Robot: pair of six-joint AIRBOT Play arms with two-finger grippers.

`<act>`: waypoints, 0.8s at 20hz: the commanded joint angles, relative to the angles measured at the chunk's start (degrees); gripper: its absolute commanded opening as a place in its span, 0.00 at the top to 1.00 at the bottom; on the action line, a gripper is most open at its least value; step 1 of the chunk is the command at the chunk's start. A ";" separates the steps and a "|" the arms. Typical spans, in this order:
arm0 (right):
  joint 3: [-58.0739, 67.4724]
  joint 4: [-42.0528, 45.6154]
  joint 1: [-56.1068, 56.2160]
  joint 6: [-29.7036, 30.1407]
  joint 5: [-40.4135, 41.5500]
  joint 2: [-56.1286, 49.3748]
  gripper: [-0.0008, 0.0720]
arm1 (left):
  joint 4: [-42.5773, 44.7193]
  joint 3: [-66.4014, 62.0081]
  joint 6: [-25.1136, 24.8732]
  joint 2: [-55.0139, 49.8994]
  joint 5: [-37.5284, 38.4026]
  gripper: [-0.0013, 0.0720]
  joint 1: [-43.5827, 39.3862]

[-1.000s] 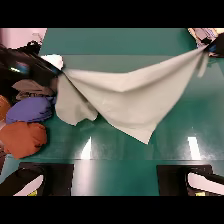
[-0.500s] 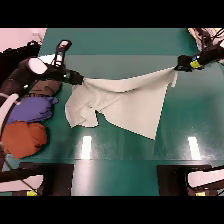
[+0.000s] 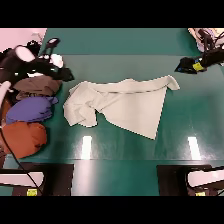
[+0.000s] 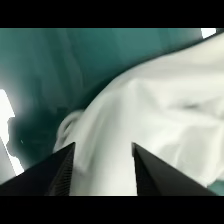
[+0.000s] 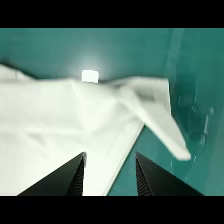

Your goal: Fold the shirts.

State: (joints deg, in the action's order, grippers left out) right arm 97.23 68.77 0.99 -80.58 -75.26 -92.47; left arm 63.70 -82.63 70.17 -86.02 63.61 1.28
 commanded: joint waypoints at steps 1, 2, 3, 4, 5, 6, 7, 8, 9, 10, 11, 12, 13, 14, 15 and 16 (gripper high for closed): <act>-8.50 -0.15 -1.07 2.29 -2.56 5.95 0.48 | -2.93 5.46 0.28 3.30 8.81 0.39 8.13; -11.76 -0.22 -1.03 2.62 -2.21 7.91 0.49 | -3.17 9.11 0.00 4.20 8.79 0.39 9.51; -15.17 -0.20 -1.03 2.64 -1.70 9.97 0.49 | -3.15 12.57 -0.22 4.72 8.52 0.39 10.23; -18.18 -0.22 -1.01 2.67 -1.16 11.76 0.48 | -3.19 15.74 -0.28 4.85 8.00 0.39 10.54; -20.52 -0.26 -0.98 2.64 -0.81 13.11 0.39 | -3.37 18.93 -1.09 4.85 6.64 0.39 10.54; -22.40 -0.24 -0.98 2.64 -0.81 14.23 0.35 | -4.46 21.42 -1.97 4.85 5.07 0.39 10.43; -24.22 -0.26 -0.98 2.64 -0.81 15.41 0.35 | -6.64 23.54 -3.37 4.83 3.21 0.39 10.43; -25.68 -0.20 -1.01 2.64 -0.79 16.39 0.35 | -8.33 24.85 -4.68 4.83 1.81 0.39 10.43; -26.64 -0.24 -0.98 2.64 -0.83 17.09 0.35 | -8.74 25.70 -4.90 4.83 0.46 0.39 10.36; -27.39 -0.24 -0.98 2.64 -0.90 17.66 0.35 | -8.72 26.29 -4.90 4.79 -0.35 0.39 10.36; -28.02 -0.22 -0.98 2.62 -0.98 18.23 0.35 | -8.72 26.82 -4.90 4.68 -1.01 0.39 10.36; -28.52 -0.24 -0.98 2.62 -0.94 18.60 0.35 | -8.74 27.19 -4.90 4.44 -1.27 0.39 10.36; -29.00 -0.24 -0.98 2.62 -1.03 18.69 0.35 | -8.87 27.56 -4.85 4.09 -1.62 0.39 10.36; -29.64 -0.22 -0.98 2.60 -1.27 18.73 0.35 | -9.09 27.96 -4.81 3.98 -2.08 0.39 10.36; -30.60 -0.24 -0.98 2.58 -1.53 18.75 0.35 | -9.31 28.02 -4.61 3.98 -2.45 0.40 10.36; -31.61 -0.20 -1.01 2.38 -1.73 18.75 0.35 | -9.75 28.00 -4.61 4.02 -2.80 0.55 10.36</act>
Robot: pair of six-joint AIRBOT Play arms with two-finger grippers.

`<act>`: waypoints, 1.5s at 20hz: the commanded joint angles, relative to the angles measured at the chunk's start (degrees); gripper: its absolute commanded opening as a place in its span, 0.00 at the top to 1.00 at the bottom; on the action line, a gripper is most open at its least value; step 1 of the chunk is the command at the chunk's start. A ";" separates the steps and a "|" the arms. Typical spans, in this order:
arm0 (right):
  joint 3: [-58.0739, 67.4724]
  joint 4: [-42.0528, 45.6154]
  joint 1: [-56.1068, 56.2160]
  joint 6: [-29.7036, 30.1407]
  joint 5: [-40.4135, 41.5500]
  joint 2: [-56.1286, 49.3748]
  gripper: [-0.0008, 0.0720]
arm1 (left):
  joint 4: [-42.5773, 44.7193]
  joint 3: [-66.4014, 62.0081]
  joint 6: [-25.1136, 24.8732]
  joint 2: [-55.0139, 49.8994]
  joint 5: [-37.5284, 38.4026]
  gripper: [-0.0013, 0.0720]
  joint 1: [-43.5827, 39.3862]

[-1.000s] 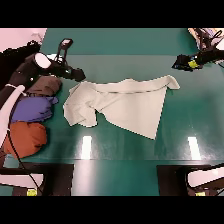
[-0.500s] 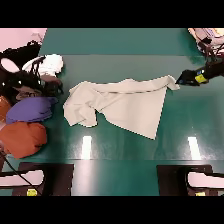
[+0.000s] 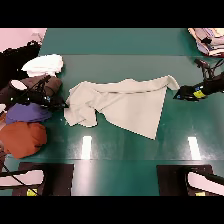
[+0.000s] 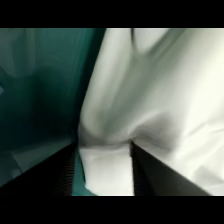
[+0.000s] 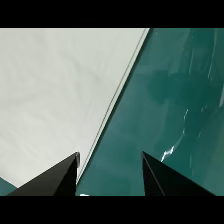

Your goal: Fold the shirts.

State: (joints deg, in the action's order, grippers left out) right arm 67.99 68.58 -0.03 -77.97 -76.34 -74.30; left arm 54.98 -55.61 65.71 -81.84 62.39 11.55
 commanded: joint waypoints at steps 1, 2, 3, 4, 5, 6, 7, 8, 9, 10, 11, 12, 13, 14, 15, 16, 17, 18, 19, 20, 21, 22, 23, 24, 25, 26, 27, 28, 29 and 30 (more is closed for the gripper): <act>-3.28 0.00 0.02 -0.48 -0.70 0.59 0.35 | -1.92 0.98 -0.17 -0.15 -2.01 0.70 0.09; -4.31 -0.02 0.04 -0.72 -0.87 0.61 0.35 | -3.23 0.98 -0.17 -0.11 -2.45 0.82 0.09; -5.46 0.02 0.04 -1.03 -1.38 0.66 0.36 | -4.39 0.96 -0.22 0.04 -2.93 0.95 0.09; -7.08 0.00 0.04 -1.16 -2.29 0.74 0.36 | -4.66 0.55 -0.20 0.39 -2.99 0.95 0.09; -8.81 -0.02 0.04 -1.70 -3.19 0.85 0.36 | -4.61 -0.20 -0.20 0.85 -2.84 0.95 0.09; -11.15 -0.04 0.07 -2.54 -3.76 1.33 0.36 | -4.59 -1.03 -0.20 1.57 -2.84 0.95 0.09; -13.70 -0.07 0.33 -3.13 -3.54 2.25 0.37 | -4.59 -1.70 -0.20 2.51 -2.84 0.95 0.09; -16.39 -0.07 0.98 -3.65 -3.10 3.48 0.37 | -4.61 -2.29 -0.20 3.52 -2.91 0.95 0.09; -18.75 -0.13 1.90 -4.52 -2.67 4.61 0.37 | -4.63 -2.84 -0.20 4.11 -2.86 0.95 0.09; -21.16 -0.57 3.34 -5.40 -2.27 5.75 0.37 | -4.63 -3.32 -0.17 4.42 -2.64 0.95 0.09; -23.32 -2.10 4.85 -5.73 -1.51 6.60 0.37 | -4.63 -3.56 -0.17 4.42 -2.32 0.95 0.09; -25.66 -4.48 6.73 -6.36 -0.17 7.21 0.37 | -4.66 -3.58 -0.17 4.42 -2.23 0.95 0.09; -27.67 -6.62 8.50 -7.34 1.44 7.30 0.37 | -4.66 -3.58 -0.17 4.42 -2.12 0.95 0.09; -29.55 -8.68 10.32 -7.98 3.19 6.91 0.37 | -4.66 -3.61 -0.15 4.42 -2.03 0.95 0.09; -30.88 -10.10 12.13 -8.15 4.96 6.16 0.37 | -4.63 -3.61 -0.17 4.42 -1.79 0.95 0.09; -31.65 -11.04 13.84 -8.41 6.43 5.42 0.37 | -4.63 -3.58 -0.15 4.42 -1.66 0.95 0.09; -31.95 -11.17 15.45 -8.85 7.80 4.79 0.37 | -4.63 -3.61 -0.17 4.42 -1.68 0.95 0.09; -31.89 -11.28 17.03 -9.20 8.90 4.20 0.38 | -4.63 -3.61 -0.15 4.42 -1.68 0.95 0.09; -31.91 -11.69 18.10 -9.22 9.81 3.89 0.42 | -4.61 -3.61 -0.15 4.42 -1.55 0.95 0.09; -31.91 -11.69 19.02 -9.22 10.75 3.98 0.53 | -4.63 -3.61 -0.15 4.42 -1.29 0.95 0.09; -31.91 -11.63 19.61 -9.22 11.61 4.37 0.63 | -4.63 -3.61 -0.15 4.42 -1.18 0.95 0.09; -31.91 -11.63 19.74 -9.20 12.63 5.18 0.79 | -4.61 -3.61 -0.15 4.68 -1.18 0.95 0.09; -31.91 -11.65 19.67 -9.20 13.62 6.56 0.90 | -4.61 -3.63 -0.15 5.40 -1.33 0.95 0.09; -31.91 -11.52 19.41 -9.18 14.62 8.37 0.92 | -4.46 -3.76 -0.11 6.73 -1.53 0.95 0.11; -31.85 -11.58 18.67 -9.20 15.54 10.82 0.96 | -4.42 -4.46 0.11 8.33 -1.68 0.95 0.15; -31.17 -11.54 17.57 -9.18 15.74 13.20 0.96 | -4.37 -5.86 0.44 10.14 -1.25 0.95 0.15; -29.42 -11.52 15.87 -9.18 15.56 15.74 0.96 | -4.37 -8.13 0.92 12.26 -0.37 0.95 0.15; -26.95 -11.50 14.10 -9.16 15.23 18.14 0.96 | -4.37 -11.02 1.86 14.34 0.52 0.95 0.15; -23.54 -11.52 11.96 -8.98 15.23 20.65 0.97 | -4.39 -14.86 1.88 16.72 1.66 0.95 0.15; -19.74 -11.50 9.81 -8.90 15.30 22.75 0.96 | -4.42 -18.73 2.16 19.08 2.38 0.95 0.15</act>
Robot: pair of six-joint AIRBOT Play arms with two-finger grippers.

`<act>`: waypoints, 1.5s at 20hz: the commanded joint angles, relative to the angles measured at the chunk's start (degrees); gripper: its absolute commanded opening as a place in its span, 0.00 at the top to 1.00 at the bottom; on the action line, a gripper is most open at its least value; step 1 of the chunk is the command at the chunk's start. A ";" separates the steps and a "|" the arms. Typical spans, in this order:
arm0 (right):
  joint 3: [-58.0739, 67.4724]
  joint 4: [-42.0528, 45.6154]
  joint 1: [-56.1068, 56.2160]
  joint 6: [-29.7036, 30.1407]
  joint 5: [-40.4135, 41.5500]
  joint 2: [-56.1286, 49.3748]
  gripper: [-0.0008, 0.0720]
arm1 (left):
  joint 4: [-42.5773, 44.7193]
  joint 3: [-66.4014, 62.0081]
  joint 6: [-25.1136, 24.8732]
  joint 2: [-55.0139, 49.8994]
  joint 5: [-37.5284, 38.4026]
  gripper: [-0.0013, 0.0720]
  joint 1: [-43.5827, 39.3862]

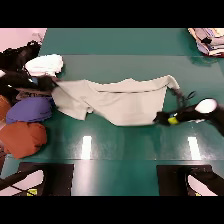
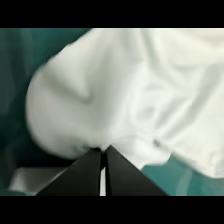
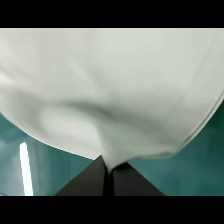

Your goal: Fold the shirts.

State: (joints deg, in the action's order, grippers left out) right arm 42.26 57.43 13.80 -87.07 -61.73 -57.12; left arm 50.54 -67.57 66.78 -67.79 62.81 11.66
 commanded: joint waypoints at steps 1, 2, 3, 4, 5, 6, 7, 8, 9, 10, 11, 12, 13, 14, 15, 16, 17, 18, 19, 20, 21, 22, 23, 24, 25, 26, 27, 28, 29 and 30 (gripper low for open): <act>10.64 -0.37 -6.38 1.03 0.70 7.63 0.97 | 0.02 -11.45 2.12 7.48 2.43 0.95 0.04; 15.39 -0.35 -8.55 1.88 0.63 9.31 0.97 | 0.00 -16.09 2.75 9.55 2.58 0.95 0.04; 20.65 -0.35 -10.69 2.51 0.66 10.86 0.97 | 0.00 -21.31 3.39 11.61 2.64 0.95 0.04; 25.64 -0.35 -12.63 3.56 0.63 12.04 0.97 | -0.02 -26.27 3.78 13.22 2.71 0.95 0.04; 31.06 -0.33 -14.58 4.28 0.46 13.03 0.97 | -0.02 -31.56 3.91 14.73 2.75 0.95 0.04; 36.06 -0.31 -16.35 4.83 0.09 13.64 0.97 | -0.02 -36.79 4.52 16.04 2.71 0.95 0.04; 41.27 -0.28 -18.18 5.35 -0.33 14.10 0.97 | -0.02 -41.48 5.29 16.83 2.62 0.95 0.04; 45.79 -0.28 -19.82 5.79 -0.63 14.29 0.97 | -0.02 -45.92 5.81 17.29 2.36 0.95 0.04; 50.82 -0.26 -21.75 6.40 -1.62 14.14 0.97 | -0.09 -51.25 6.75 17.27 2.45 0.95 0.04; 55.54 -0.28 -23.58 6.51 -3.08 13.60 0.97 | -0.22 -55.25 7.45 17.27 1.86 0.95 0.04; 60.70 -0.28 -25.68 6.56 -5.35 12.57 0.97 | -0.72 -58.75 8.31 17.29 1.11 0.95 0.04; 65.53 -0.28 -27.71 6.56 -7.89 11.28 0.97 | -2.01 -61.27 8.26 17.27 0.55 0.95 0.04; 70.77 -0.28 -29.79 6.56 -10.99 9.44 0.97 | -3.56 -62.88 8.26 17.27 0.24 0.95 0.04; 75.71 -0.28 -31.71 6.54 -14.05 7.56 0.97 | -5.49 -63.73 8.24 17.29 0.11 0.95 0.04; 80.59 -0.33 -33.68 6.51 -17.11 5.53 0.97 | -7.45 -63.84 8.20 17.29 -0.11 0.95 0.04; 83.82 -0.35 -35.17 6.49 -18.91 3.87 0.97 | -7.80 -63.58 8.11 17.27 -0.28 0.95 0.04; 85.53 -0.37 -36.22 6.08 -19.85 2.58 0.97 | -7.15 -62.51 7.87 17.27 -0.33 0.95 0.04; 85.64 -0.44 -36.79 5.90 -20.33 1.64 0.97 | -6.27 -60.19 7.91 17.25 -0.37 0.95 0.04; 83.91 -0.76 -36.72 5.84 -20.37 1.14 0.97 | -5.38 -56.33 8.00 17.20 -0.24 0.95 0.04; 80.28 -0.81 -36.26 5.57 -20.41 0.79 0.97 | -5.35 -51.23 8.22 17.20 0.11 0.95 0.04; 75.84 -0.24 -35.28 5.55 -20.35 0.59 0.97 | -5.49 -45.77 8.28 16.72 1.01 0.95 0.04; 71.14 0.72 -34.12 5.55 -20.41 0.09 0.97 | -5.42 -40.33 8.28 15.50 3.23 0.95 0.04; 66.88 2.27 -32.39 5.44 -21.22 -1.33 0.97 | -5.35 -35.71 8.26 13.62 5.77 0.95 0.00; 63.95 4.22 -30.38 4.85 -22.86 -3.50 0.97 | -4.85 -31.08 8.24 11.02 8.37 0.95 -0.44; 61.59 7.15 -28.06 4.04 -25.22 -6.49 0.97 | -3.28 -27.21 8.22 8.28 10.14 0.95 -1.49; 59.58 9.66 -25.68 3.93 -27.23 -9.68 0.97 | -0.92 -23.71 8.20 4.85 11.78 0.95 -3.30; 58.01 11.50 -23.54 3.91 -28.30 -12.87 0.97 | 1.49 -21.14 8.20 1.40 12.57 0.95 -5.46; 56.87 12.76 -21.59 3.91 -28.63 -16.31 0.97 | 3.76 -19.39 8.15 -2.86 12.50 0.95 -7.85; 56.22 13.73 -19.74 3.91 -28.46 -20.11 0.97 | 5.55 -18.93 7.82 -7.26 11.65 0.95 -10.08; 56.33 14.84 -18.14 3.93 -27.71 -24.09 0.97 | 7.04 -18.99 7.74 -11.96 9.70 0.95 -12.00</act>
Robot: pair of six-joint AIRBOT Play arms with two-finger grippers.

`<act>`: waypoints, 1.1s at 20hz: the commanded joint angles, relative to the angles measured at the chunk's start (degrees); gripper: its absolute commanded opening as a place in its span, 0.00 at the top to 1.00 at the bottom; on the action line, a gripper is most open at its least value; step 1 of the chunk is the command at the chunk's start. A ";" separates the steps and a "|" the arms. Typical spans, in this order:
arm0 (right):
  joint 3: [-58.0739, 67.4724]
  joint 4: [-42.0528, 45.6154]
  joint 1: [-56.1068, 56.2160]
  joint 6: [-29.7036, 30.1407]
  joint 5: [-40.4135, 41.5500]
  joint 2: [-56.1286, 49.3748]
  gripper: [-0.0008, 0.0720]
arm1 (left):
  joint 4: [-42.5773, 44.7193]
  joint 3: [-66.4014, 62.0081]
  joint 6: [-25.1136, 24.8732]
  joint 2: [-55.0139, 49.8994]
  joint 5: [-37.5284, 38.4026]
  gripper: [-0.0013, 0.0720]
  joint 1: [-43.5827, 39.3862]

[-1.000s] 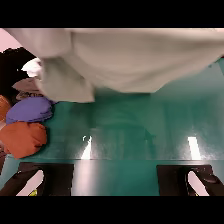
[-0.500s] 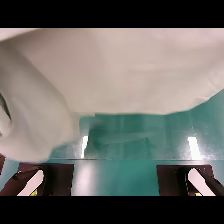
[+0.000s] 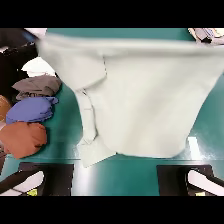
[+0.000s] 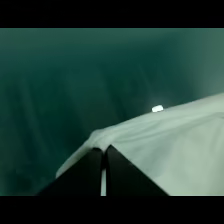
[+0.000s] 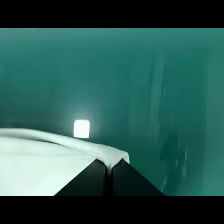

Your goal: Fold the shirts.

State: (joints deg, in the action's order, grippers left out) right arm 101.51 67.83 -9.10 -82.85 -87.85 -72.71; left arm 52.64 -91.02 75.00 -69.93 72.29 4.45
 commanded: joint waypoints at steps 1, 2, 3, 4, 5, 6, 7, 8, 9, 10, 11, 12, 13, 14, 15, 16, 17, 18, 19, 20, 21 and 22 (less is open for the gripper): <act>-2.29 5.40 5.90 -0.28 -0.31 -12.13 0.97 | 5.35 4.09 -0.48 -13.77 -2.64 0.95 -5.99; -0.83 6.29 6.80 -0.26 1.14 -15.82 0.97 | 5.38 3.04 -0.48 -17.77 -6.27 0.95 -6.73; 1.18 6.80 7.37 -0.28 2.75 -19.08 0.97 | 5.35 1.46 -0.42 -20.94 -9.46 0.95 -7.02; 3.69 7.39 7.82 -0.26 4.42 -22.16 0.97 | 5.31 -0.74 -0.39 -23.76 -11.98 0.95 -7.02; 5.92 7.32 7.80 -0.26 5.75 -24.48 0.97 | 5.35 -2.99 -0.42 -25.81 -13.81 0.95 -7.02; 8.31 7.34 7.80 -0.26 6.64 -26.53 0.97 | 5.49 -4.68 -0.44 -26.88 -15.37 0.95 -7.02; 10.40 7.34 7.80 -0.26 7.17 -28.17 0.97 | 5.49 -5.79 -0.46 -27.36 -17.03 0.95 -7.02; 12.37 7.32 7.80 -0.26 7.43 -29.62 0.97 | 5.49 -6.45 -0.50 -27.43 -18.91 0.95 -7.02; 13.97 7.30 7.80 -0.26 7.30 -30.69 0.97 | 5.53 -6.80 -0.48 -27.43 -20.04 0.95 -7.02; 15.02 7.23 7.80 -0.28 7.41 -31.50 0.96 | 5.62 -6.84 -0.46 -27.43 -20.57 0.95 -6.91; 14.86 7.21 7.80 -0.28 7.82 -31.56 0.96 | 6.08 -6.82 -0.46 -27.43 -20.17 0.95 -6.91; 14.23 7.10 7.80 -0.28 8.35 -31.43 0.91 | 6.45 -6.82 -0.44 -27.43 -19.52 0.83 -6.91; 13.88 7.15 7.80 -0.28 8.28 -31.43 0.62 | 6.58 -6.84 -0.39 -27.43 -18.53 0.44 -6.88; 13.73 7.26 7.76 -0.28 7.58 -31.39 0.47 | 6.95 -6.97 -0.39 -27.36 -17.00 0.28 -6.88; 13.75 7.13 7.34 -0.28 6.12 -31.21 0.47 | 7.74 -7.45 -0.33 -27.21 -14.47 0.28 -6.62; 13.70 7.19 6.93 -0.26 3.87 -30.71 0.47 | 8.76 -8.39 0.28 -26.88 -10.69 0.28 -6.10; 13.70 7.26 6.75 0.11 1.46 -30.16 0.47 | 9.29 -9.33 0.94 -26.45 -6.40 0.28 -5.57; 13.70 7.26 6.29 0.76 -0.66 -29.51 0.47 | 9.60 -9.42 1.66 -25.51 -3.15 0.28 -5.20; 13.68 7.26 6.14 1.25 -2.60 -28.63 0.47 | 10.38 -9.35 1.77 -24.52 -0.31 0.36 -5.01; 13.68 7.32 6.14 1.84 -4.02 -27.69 0.47 | 10.34 -9.05 1.75 -23.47 2.10 0.44 -5.01; 13.66 7.30 6.14 1.97 -4.98 -26.62 0.47 | 10.32 -7.98 1.75 -22.16 3.63 0.44 -5.44; 13.55 7.26 6.14 1.97 -5.81 -25.59 0.47 | 10.36 -5.81 1.73 -20.35 4.04 0.44 -6.49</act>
State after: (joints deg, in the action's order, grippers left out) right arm 115.11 75.07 -2.70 -81.76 -89.25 -100.49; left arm 62.15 -98.76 76.25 -93.23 69.91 -1.32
